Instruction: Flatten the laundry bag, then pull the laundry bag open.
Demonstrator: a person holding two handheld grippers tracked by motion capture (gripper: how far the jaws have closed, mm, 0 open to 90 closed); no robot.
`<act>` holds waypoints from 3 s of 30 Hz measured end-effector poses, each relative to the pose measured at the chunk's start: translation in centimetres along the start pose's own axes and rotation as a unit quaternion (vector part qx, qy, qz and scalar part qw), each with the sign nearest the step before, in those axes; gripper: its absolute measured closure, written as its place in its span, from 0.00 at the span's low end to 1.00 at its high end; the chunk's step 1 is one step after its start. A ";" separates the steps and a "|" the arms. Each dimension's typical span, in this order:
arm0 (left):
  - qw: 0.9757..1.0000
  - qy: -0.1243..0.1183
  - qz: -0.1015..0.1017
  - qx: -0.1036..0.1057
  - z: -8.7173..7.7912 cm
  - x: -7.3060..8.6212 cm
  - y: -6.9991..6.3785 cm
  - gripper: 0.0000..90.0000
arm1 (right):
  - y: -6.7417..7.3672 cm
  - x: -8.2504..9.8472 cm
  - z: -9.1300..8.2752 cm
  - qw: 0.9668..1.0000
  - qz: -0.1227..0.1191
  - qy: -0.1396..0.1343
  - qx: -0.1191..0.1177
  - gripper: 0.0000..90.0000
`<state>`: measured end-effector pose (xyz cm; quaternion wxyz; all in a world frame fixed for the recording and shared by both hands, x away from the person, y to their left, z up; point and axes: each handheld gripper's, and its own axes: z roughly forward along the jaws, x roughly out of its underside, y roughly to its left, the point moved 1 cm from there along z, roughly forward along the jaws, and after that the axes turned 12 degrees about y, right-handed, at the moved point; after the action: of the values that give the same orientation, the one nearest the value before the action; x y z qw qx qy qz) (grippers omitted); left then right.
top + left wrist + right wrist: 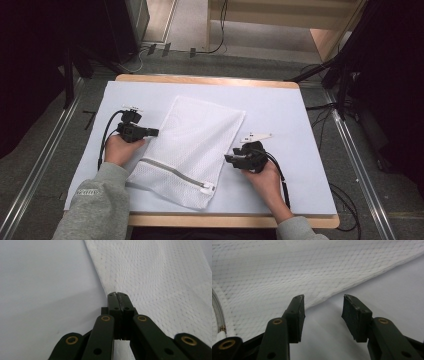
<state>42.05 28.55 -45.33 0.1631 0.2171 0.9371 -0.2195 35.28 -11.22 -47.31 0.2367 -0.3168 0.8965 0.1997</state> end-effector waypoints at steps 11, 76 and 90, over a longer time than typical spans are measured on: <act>1.000 0.008 -0.011 0.003 -0.6 1.8 0.2 1.00 | 1.7 -1.9 2.5 1.000 -0.022 0.015 0.000 0.54; 0.999 -0.003 0.031 0.033 1.3 -1.6 -2.4 0.72 | -8.5 -3.1 -0.5 0.998 0.052 0.014 0.018 0.72; 0.997 -0.006 0.056 0.045 -0.5 -0.3 -4.3 0.48 | -7.0 -2.2 -2.6 1.000 0.028 -0.005 0.006 0.60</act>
<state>40.17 25.23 -43.37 0.1705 0.2753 0.9116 -0.2531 40.62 -16.52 -45.43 0.2373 -0.2894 0.9049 0.2025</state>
